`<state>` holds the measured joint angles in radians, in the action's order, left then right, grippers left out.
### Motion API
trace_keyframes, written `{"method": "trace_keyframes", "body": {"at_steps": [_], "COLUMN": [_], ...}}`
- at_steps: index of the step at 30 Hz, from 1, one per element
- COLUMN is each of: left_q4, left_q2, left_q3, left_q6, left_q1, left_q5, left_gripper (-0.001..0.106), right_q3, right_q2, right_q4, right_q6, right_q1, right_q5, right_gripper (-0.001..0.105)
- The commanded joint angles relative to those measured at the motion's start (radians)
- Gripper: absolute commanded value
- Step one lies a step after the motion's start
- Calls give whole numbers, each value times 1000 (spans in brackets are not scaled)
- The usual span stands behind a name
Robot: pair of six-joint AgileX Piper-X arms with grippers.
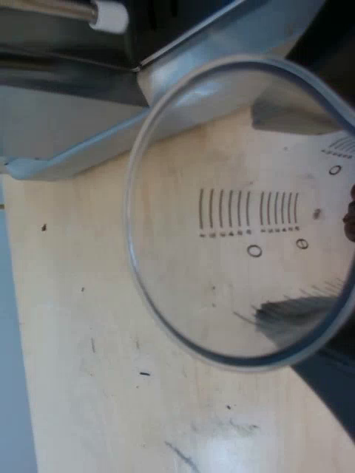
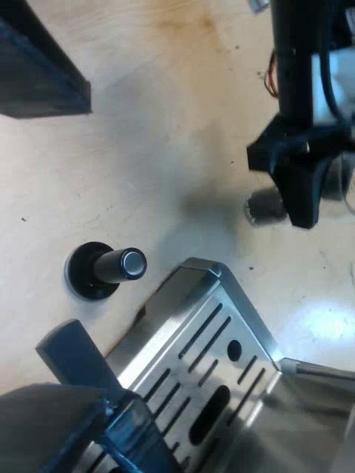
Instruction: Pour the beans into the coffee machine
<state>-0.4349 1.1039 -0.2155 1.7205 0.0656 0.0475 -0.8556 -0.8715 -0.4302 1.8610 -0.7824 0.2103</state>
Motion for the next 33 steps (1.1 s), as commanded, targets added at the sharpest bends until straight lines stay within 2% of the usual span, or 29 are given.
{"method": "trace_keyframes", "body": {"at_steps": [1, 7, 11, 16, 17, 18, 22, 25, 30, 33], "left_q4": [136, 341, 482, 738, 738, 813, 945, 1002, 1045, 1058], "left_q2": [-149, -385, -530, -693, -698, -732, -781, -788, -788, -790], "left_q3": [-2, -2, -7, -66, -70, -100, -173, -228, -295, -375], "left_q6": [3, 3, 3, 3, 3, 3, 3, 3, -7, -13], "left_q1": [-2, -2, -2, -2, -2, -2, -2, -2, -2, -2], "left_q5": [-5, -1, 38, 62, 62, 62, 62, 62, 62, 62], "left_gripper": [15, 15, 15, 15, 15, 15, 15, 15, 15, 15], "right_q3": [-11, -11, -11, -11, -11, -11, -11, -11, -11, -11], "right_q2": [25, 85, 138, 219, 230, 250, 316, 353, 376, 375], "right_q4": [8, 8, 8, 8, 8, 8, 13, 55, 175, 236], "right_q6": [-12, -27, -27, -27, -27, -27, -27, -27, -27, -25], "right_q1": [-2, -2, -2, -2, -2, -2, -2, -2, -2, -2], "right_q5": [-5, -13, -31, -80, -88, -105, -167, -232, -344, -396], "right_gripper": [78, 78, 78, 78, 78, 78, 78, 78, 78, 78]}}
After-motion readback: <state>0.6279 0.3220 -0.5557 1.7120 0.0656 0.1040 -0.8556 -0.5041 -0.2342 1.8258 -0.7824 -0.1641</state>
